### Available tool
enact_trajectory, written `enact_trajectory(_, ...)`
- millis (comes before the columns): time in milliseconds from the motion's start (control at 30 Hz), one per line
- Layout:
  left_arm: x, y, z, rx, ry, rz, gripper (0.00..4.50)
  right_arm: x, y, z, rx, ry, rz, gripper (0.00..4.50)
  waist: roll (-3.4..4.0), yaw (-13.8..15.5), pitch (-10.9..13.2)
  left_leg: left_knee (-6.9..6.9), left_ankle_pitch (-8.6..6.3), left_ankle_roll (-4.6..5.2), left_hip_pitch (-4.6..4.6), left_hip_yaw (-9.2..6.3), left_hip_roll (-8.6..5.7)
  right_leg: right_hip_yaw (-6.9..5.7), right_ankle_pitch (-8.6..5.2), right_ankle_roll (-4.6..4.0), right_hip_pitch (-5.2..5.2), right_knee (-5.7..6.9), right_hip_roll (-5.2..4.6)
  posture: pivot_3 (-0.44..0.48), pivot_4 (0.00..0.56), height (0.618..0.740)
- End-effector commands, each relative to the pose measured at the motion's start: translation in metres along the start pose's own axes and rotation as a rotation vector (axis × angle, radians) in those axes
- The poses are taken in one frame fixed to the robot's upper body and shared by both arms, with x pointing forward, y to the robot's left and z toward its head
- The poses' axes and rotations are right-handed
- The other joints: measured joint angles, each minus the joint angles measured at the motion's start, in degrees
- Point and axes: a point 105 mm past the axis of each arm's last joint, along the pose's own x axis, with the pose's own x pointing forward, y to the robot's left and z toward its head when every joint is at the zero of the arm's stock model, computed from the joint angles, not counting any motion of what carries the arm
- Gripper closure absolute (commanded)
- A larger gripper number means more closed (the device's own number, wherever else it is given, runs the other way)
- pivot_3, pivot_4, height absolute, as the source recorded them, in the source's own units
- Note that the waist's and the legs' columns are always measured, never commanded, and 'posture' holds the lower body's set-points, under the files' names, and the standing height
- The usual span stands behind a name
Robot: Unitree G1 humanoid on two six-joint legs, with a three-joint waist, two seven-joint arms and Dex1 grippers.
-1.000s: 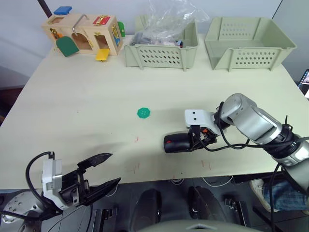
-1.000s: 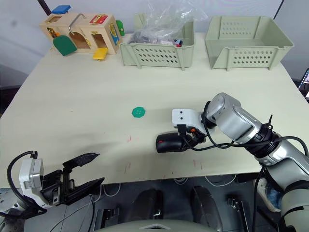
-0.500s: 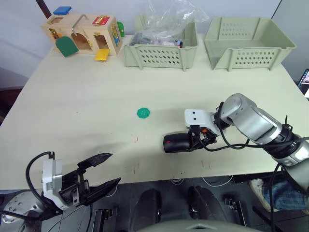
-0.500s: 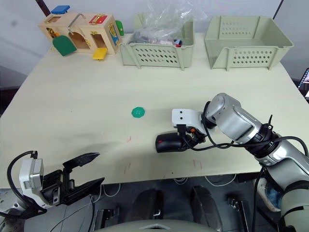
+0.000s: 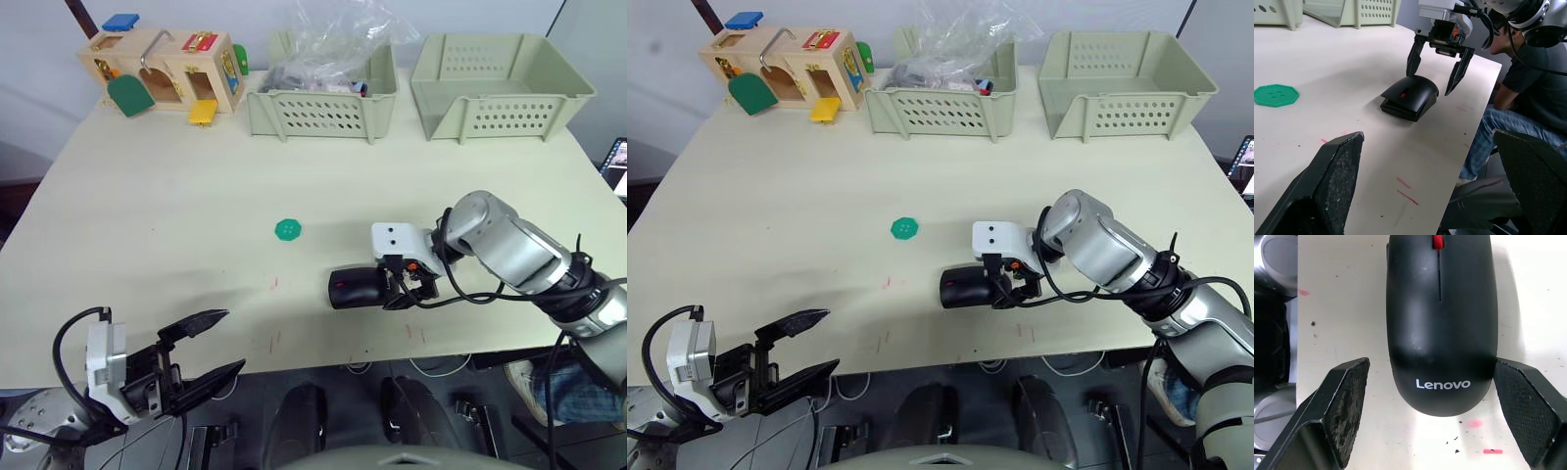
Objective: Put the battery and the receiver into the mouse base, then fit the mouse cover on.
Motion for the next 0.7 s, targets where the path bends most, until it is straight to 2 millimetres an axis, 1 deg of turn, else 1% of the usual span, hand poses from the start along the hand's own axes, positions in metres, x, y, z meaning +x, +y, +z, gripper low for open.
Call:
enact_trajectory(33, 0.001, -0.002, 0.004, 0.019, -0.003, -0.009, 0.0, -0.015, 0.0, 0.012, -0.031, -0.04, -0.032, 0.43, 0.02, 0.04, 0.02, 0.0, 0.0, 0.0, -0.01, 0.0, 0.0, 0.0, 0.0, 0.0, 0.0, 0.0, -0.01, 0.0, 0.15, 0.74)
enact_trajectory(200, 0.001, -0.002, 0.005, 0.019, -0.003, -0.009, 0.0, -0.028, 0.004, 0.02, -0.035, -0.097, -0.042, 0.43, 0.03, 0.17, 0.02, 0.0, 0.0, 0.0, -0.04, 0.0, -0.02, 0.0, 0.0, 0.0, -0.02, -0.01, -0.04, 0.0, 0.15, 0.74)
enact_trajectory(333, 0.001, -0.001, 0.005, 0.02, -0.001, -0.01, 0.0, -0.03, 0.004, 0.025, -0.035, -0.143, -0.049, 0.43, 0.02, 0.15, 0.02, 0.0, 0.0, 0.0, -0.03, 0.01, -0.02, 0.0, 0.0, 0.0, -0.02, -0.01, -0.04, 0.0, 0.15, 0.74)
enact_trajectory(467, 0.001, -0.001, 0.006, 0.022, -0.001, -0.012, 0.0, -0.028, 0.005, 0.051, -0.066, -0.343, -0.041, 0.43, 0.01, 0.11, 0.01, 0.0, 0.0, 0.0, -0.04, 0.01, -0.03, 0.0, 0.0, 0.0, -0.02, -0.01, -0.04, 0.0, 0.15, 0.74)
enact_trajectory(533, 0.001, -0.001, 0.007, 0.023, -0.001, -0.012, 0.0, -0.023, 0.007, 0.057, -0.04, -0.402, -0.017, 0.43, 0.02, 0.08, 0.02, -0.01, 0.0, 0.0, -0.03, 0.0, -0.02, 0.0, 0.0, 0.0, -0.02, 0.0, 0.0, 0.0, 0.15, 0.74)
enact_trajectory(633, 0.001, 0.0, 0.008, 0.025, -0.001, -0.012, 0.0, -0.01, 0.008, 0.059, -0.023, -0.424, -0.018, 1.15, -0.05, 0.27, -0.02, -0.01, 0.0, 0.0, -0.05, 0.0, -0.02, 0.0, 0.01, 0.01, -0.01, -0.01, -0.02, 0.0, 0.15, 0.74)
enact_trajectory(700, 0.001, 0.0, 0.008, 0.027, 0.0, -0.011, 0.0, -0.005, 0.007, 0.06, -0.019, -0.435, -0.032, 2.0, -0.04, 0.39, -0.01, 0.0, 0.01, -0.01, -0.05, -0.01, -0.03, -0.01, 0.01, 0.01, 0.01, -0.01, -0.03, 0.0, 0.15, 0.74)
